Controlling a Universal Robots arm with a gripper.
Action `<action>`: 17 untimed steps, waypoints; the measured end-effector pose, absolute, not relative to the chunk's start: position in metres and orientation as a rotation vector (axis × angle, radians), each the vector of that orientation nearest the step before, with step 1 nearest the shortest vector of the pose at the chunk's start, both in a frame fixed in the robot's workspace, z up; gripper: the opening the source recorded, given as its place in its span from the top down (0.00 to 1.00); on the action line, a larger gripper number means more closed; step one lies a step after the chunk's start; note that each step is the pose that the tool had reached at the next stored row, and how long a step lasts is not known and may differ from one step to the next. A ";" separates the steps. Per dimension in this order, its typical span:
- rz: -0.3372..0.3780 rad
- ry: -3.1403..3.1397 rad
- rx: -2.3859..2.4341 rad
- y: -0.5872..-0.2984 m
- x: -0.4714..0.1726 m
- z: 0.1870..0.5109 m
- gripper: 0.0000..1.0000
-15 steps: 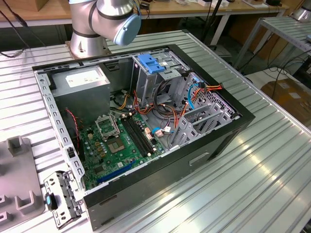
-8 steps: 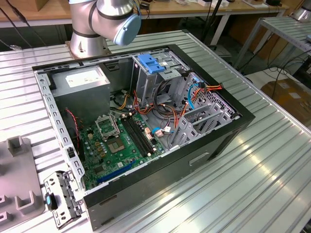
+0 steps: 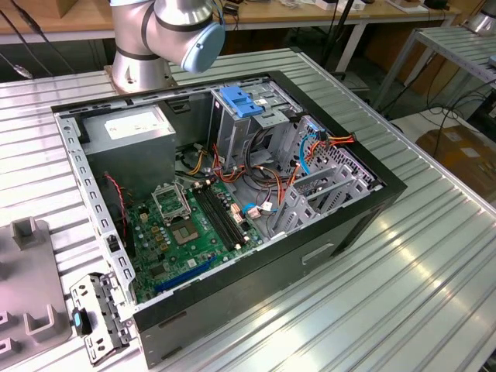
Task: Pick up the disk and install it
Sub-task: 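Pick up the disk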
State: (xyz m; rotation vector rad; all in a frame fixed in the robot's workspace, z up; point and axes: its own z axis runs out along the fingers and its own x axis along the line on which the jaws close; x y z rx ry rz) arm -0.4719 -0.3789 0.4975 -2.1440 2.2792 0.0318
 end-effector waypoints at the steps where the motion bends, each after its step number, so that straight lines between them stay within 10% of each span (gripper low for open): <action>1: 0.032 2.279 -2.144 -0.379 -0.471 0.498 0.63; 17: 0.032 2.279 -2.145 -0.379 -0.411 0.497 0.63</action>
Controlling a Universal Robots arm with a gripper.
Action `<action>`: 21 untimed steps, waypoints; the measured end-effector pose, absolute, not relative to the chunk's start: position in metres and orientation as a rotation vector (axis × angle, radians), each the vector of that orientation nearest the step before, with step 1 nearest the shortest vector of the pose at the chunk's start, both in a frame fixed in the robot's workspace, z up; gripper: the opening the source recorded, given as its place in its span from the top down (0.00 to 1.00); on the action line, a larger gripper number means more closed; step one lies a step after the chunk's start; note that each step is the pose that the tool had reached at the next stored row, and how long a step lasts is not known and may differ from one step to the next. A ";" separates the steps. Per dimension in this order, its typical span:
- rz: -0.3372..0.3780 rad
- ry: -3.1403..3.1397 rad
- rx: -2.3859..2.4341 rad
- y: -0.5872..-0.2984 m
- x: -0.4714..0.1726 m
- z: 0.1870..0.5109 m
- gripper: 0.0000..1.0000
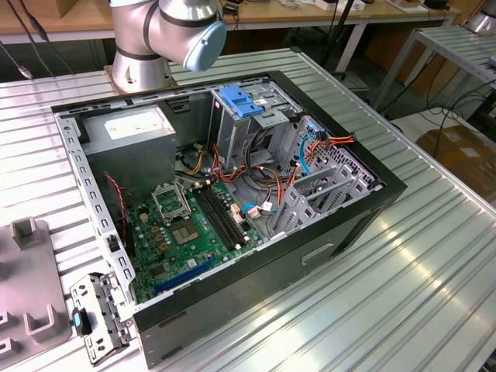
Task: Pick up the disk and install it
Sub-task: 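Pick up the disk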
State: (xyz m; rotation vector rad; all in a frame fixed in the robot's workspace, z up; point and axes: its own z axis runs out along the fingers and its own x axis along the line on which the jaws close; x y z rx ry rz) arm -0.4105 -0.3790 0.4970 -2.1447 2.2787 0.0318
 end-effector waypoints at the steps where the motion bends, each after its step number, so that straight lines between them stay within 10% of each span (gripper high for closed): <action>1: 0.032 2.279 -2.145 -0.379 -0.409 0.497 0.63; 21: 0.032 2.279 -2.145 -0.385 -0.375 0.493 0.63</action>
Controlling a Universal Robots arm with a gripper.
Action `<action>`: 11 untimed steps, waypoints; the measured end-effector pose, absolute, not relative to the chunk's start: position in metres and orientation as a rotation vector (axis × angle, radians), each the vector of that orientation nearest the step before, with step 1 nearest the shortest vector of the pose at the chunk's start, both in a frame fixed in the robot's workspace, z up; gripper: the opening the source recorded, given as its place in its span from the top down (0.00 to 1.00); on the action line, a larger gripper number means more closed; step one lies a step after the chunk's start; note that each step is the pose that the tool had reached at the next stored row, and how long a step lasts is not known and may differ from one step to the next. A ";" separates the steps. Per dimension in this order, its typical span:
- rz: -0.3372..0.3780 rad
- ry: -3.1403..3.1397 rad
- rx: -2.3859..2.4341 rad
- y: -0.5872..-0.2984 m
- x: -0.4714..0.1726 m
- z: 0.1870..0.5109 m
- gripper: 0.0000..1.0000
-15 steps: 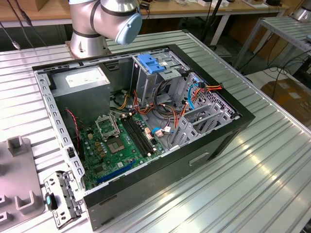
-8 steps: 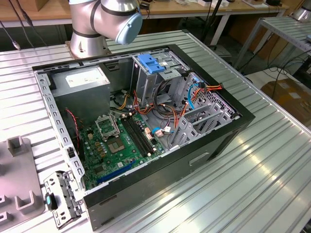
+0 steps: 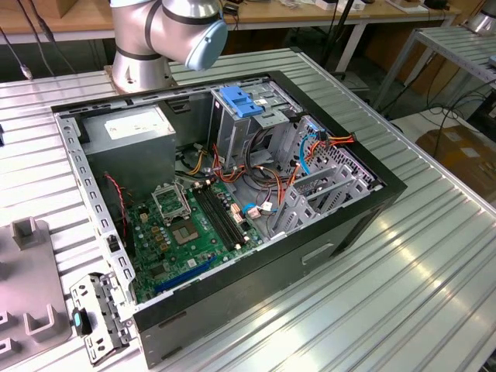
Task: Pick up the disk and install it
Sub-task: 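Pick up the disk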
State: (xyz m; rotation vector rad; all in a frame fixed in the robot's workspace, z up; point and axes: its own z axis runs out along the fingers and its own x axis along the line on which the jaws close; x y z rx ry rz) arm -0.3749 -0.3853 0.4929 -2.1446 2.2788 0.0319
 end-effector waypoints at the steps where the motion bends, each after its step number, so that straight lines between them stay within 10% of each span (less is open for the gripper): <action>1: 0.032 2.279 -2.145 -0.387 -0.374 0.493 0.63; 11: 0.032 2.279 -2.145 -0.395 -0.353 0.490 0.63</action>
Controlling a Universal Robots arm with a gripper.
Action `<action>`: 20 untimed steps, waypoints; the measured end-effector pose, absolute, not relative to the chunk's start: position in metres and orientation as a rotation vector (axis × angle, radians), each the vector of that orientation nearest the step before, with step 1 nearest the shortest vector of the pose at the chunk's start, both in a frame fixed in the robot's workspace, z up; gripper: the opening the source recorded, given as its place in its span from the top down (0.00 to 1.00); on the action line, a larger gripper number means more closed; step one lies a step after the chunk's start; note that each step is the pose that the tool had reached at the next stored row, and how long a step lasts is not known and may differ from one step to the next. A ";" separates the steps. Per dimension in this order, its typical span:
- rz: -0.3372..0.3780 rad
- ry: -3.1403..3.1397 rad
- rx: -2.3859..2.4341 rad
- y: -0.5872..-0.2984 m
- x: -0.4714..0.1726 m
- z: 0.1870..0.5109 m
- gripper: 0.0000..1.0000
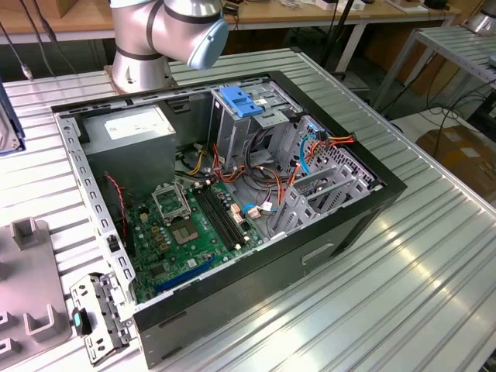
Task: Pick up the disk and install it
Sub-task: 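Pick up the disk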
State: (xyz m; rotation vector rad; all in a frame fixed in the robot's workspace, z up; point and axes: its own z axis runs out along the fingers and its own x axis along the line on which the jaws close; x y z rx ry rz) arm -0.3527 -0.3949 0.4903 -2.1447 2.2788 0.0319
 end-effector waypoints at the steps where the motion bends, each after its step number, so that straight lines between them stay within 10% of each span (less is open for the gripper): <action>1: 0.032 2.279 -2.145 -0.395 -0.350 0.490 0.63; 20: 0.032 2.279 -2.145 -0.395 -0.289 0.488 0.63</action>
